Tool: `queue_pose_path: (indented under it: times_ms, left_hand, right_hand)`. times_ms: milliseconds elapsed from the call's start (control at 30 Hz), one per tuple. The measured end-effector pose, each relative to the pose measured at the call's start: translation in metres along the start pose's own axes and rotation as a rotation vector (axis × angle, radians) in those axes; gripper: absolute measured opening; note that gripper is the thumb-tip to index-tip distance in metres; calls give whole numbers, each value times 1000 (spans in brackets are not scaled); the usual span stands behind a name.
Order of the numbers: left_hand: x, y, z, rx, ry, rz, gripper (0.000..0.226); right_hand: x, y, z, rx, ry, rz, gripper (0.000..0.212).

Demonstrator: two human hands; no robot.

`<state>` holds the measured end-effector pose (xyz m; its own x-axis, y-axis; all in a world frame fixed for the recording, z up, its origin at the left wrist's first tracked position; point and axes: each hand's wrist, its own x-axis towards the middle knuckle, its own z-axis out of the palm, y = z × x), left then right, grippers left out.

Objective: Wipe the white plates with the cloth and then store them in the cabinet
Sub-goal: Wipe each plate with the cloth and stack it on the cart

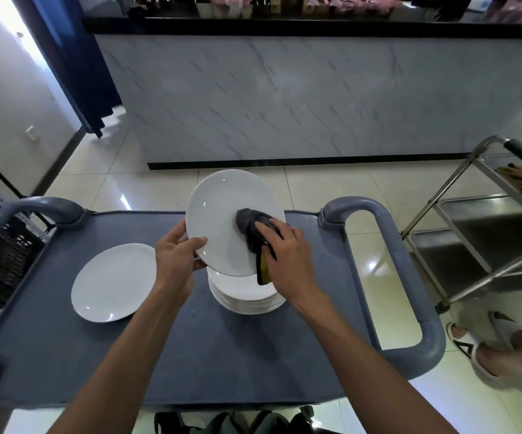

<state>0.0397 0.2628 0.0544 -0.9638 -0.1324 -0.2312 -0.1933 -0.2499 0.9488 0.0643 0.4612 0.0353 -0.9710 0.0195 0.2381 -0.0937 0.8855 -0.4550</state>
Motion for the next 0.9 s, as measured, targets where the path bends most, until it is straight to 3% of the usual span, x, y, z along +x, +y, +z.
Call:
queue_pose_path:
  times_ms: [567, 900]
  left_hand:
    - [-1, -1, -2, 192, -254, -6, 57]
    - [-4, 6, -14, 207, -333, 107, 64]
  right_hand:
    - [45, -8, -37, 1, 224, -88, 45]
    - [49, -4, -47, 29, 119, -80, 51]
